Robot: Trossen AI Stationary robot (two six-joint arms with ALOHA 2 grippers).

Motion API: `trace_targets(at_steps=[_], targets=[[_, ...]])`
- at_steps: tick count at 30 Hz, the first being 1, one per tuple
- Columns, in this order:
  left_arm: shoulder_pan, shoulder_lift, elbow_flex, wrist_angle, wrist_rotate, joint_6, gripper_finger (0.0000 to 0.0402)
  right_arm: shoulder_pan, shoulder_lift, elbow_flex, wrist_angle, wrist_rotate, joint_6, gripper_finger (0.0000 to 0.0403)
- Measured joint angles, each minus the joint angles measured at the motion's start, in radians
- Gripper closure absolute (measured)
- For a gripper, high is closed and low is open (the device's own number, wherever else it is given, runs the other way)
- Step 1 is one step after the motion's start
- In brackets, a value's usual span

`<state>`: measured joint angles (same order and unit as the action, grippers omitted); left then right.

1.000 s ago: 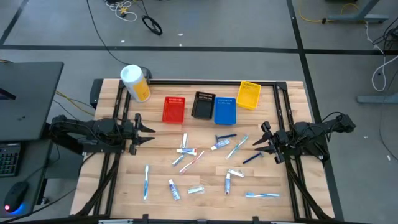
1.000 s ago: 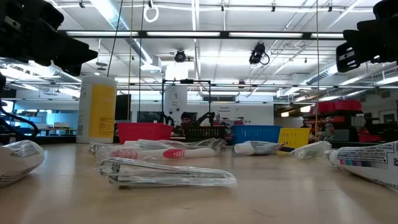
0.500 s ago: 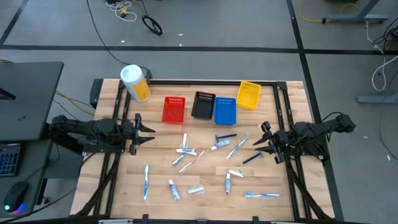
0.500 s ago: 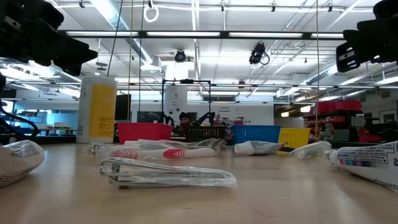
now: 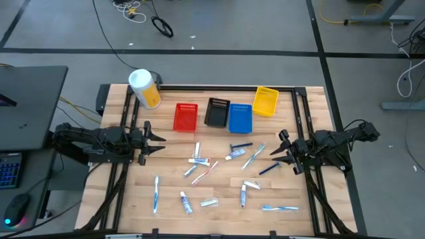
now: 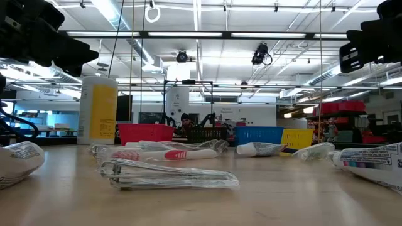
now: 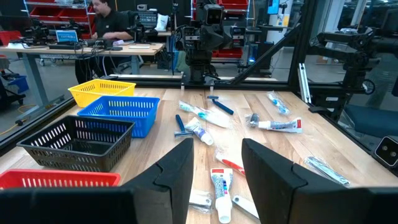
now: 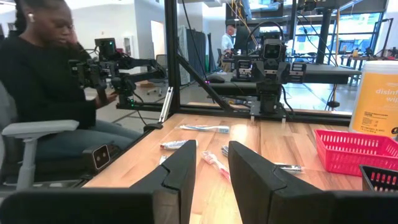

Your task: Pick & Place Travel size toiletries

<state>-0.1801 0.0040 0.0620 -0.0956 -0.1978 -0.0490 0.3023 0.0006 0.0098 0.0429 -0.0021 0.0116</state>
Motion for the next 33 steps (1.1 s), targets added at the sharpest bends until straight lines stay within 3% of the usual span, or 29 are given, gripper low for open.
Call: trace_targets(at_steps=[33], targets=[[0.000,0.000,0.000,0.039,-0.003,0.004,0.0257,0.000,0.000,0.000,0.000,0.000,0.000,0.0300]])
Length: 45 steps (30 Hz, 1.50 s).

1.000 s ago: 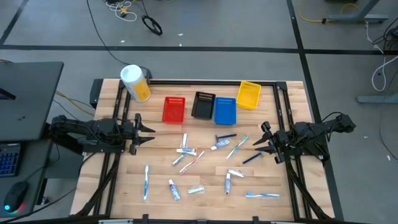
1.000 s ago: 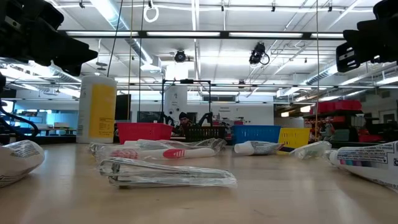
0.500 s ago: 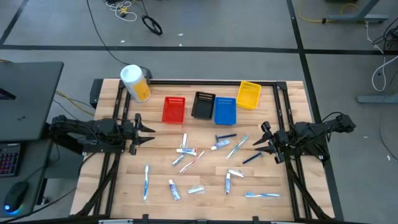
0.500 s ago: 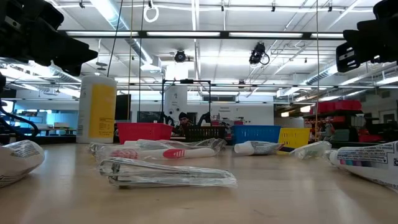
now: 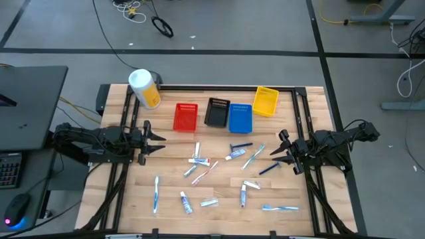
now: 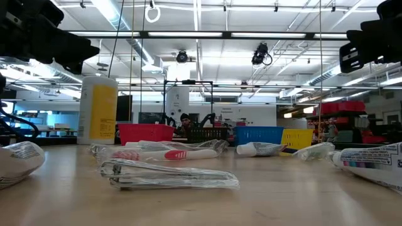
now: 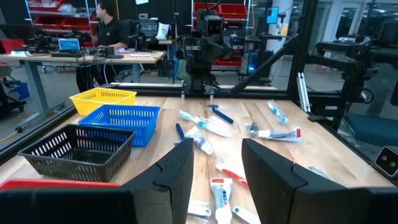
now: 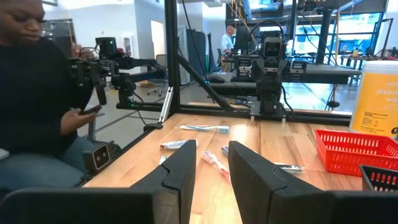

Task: Pick & Place Travel size toiletries
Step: Put the blue toothbrush into the red bin

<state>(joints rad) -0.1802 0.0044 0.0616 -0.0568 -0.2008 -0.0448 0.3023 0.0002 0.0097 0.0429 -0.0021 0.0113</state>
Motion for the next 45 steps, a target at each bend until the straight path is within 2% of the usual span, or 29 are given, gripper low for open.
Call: trace_targets(at_steps=[23,30,41,45], targets=[[0.000,0.000,0.000,0.015,-0.023,-0.002,0.0257,0.000,0.000,0.000,0.000,0.000,0.000,0.0300],[0.000,0.000,0.000,0.074,-0.056,0.030,0.0257,0.000,0.000,0.000,0.000,0.000,0.000,0.0300],[0.000,0.002,0.000,0.125,-0.077,-0.114,0.0257,0.000,0.000,0.000,0.000,0.000,0.000,0.0300],[0.000,0.002,0.000,0.125,-0.146,-0.124,0.0257,0.000,0.000,0.000,0.000,0.000,0.000,0.0300]])
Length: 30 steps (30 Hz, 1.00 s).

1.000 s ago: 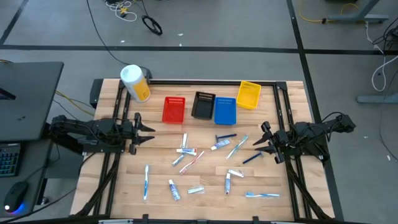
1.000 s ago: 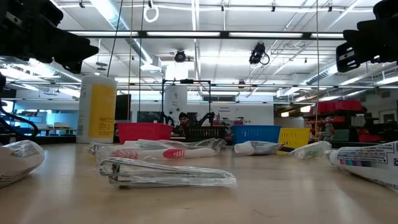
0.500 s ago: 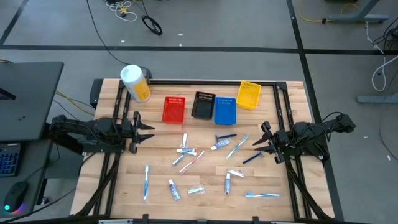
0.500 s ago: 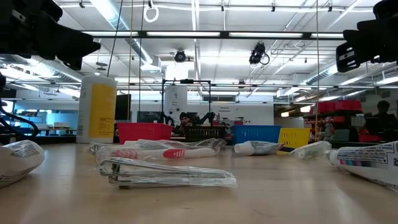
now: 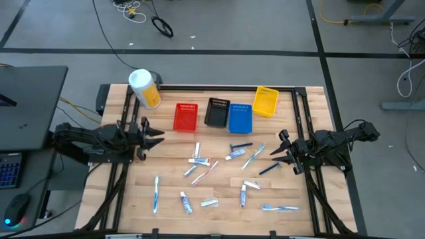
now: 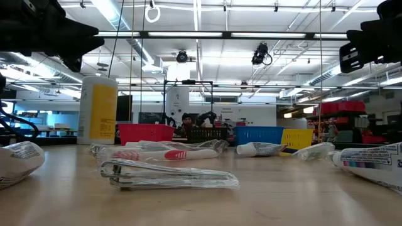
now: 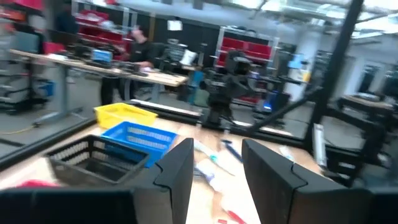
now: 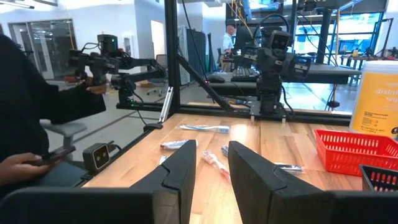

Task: Pick & Place Travel size toiletries
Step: Put the blue toothbrush into the red bin

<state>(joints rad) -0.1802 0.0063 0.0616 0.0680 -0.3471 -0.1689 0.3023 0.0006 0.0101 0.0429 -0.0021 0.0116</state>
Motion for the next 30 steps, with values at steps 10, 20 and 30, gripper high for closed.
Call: trace_targets(at_steps=[10,20,30], targets=[[0.000,0.070,0.000,0.030,-0.110,-0.053,0.0258,0.000,0.000,0.000,0.000,0.000,0.000,0.0300],[0.000,0.381,0.000,0.236,-0.045,-0.184,0.0258,0.000,0.000,0.000,0.000,0.000,0.000,0.0300],[0.000,0.639,0.000,0.563,-0.062,-0.062,0.0258,0.000,0.000,0.000,0.000,0.000,0.000,0.0300]])
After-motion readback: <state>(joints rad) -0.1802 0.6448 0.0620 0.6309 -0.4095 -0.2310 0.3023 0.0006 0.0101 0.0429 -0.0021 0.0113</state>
